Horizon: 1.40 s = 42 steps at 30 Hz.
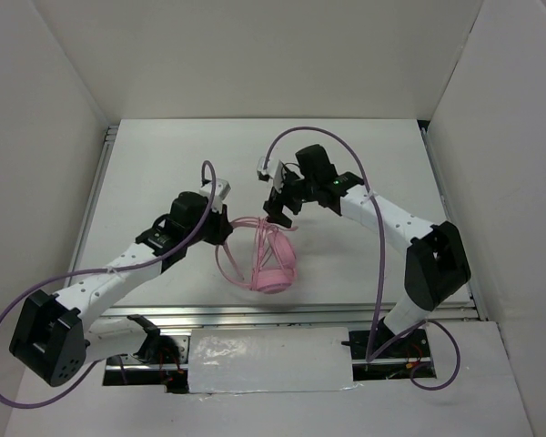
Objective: Wrap the headphones
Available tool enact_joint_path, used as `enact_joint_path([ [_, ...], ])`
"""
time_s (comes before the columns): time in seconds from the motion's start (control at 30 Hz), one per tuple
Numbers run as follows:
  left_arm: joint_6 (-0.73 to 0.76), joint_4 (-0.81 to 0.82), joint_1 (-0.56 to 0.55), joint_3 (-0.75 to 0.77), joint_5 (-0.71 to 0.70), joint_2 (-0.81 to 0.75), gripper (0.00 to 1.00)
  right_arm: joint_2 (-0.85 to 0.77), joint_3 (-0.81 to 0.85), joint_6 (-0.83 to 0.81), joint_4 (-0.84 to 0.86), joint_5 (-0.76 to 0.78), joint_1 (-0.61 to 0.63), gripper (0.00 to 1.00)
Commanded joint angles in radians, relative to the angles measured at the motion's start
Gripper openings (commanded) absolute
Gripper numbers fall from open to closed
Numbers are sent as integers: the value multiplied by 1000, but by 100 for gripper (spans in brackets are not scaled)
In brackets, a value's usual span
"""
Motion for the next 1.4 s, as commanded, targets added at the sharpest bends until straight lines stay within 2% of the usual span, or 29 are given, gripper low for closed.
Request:
enact_joint_path([
  [0.0,-108,181,58,47,116,6,0,-18,40,65,30,-78,-3,100],
  [0.1,-109,169,94,61,122,18,0,-25,51,97,73,-70,-20,100],
  [0.2,-108,176,133,59,136,27,0,-10,103,117,35,-54,-20,100],
  [0.33,-120,201,189,46,159,37,0,11,125,212,96,-70,-38,100],
  [0.47,-121,216,226,50,180,61,0,93,262,306,92,-254,-95,100],
  [0.53,-128,224,257,53,197,75,0,134,292,370,144,-296,-124,100],
  [0.57,-128,224,266,64,208,96,0,146,306,454,182,-334,-135,100],
  [0.63,-137,248,304,62,231,119,0,175,304,563,315,-380,-164,100],
  [0.67,-138,260,320,68,238,142,0,183,293,690,369,-394,-175,100],
  [0.7,-147,264,355,76,241,155,0,192,286,743,467,-393,-182,100],
  [0.8,-149,261,432,124,248,205,0,171,218,875,614,-324,-208,100],
  [0.87,-152,259,469,168,214,253,0,142,168,888,630,-258,-212,100],
  [0.97,-160,265,551,240,166,339,0,59,110,842,561,-152,-210,100],
  [1.13,-169,233,625,406,117,536,0,-61,-24,805,483,76,-212,100],
  [1.23,-137,247,656,487,79,645,0,-128,-43,785,342,164,-221,100],
  [1.37,-144,190,694,598,44,754,0,-208,-85,743,287,233,-216,100],
])
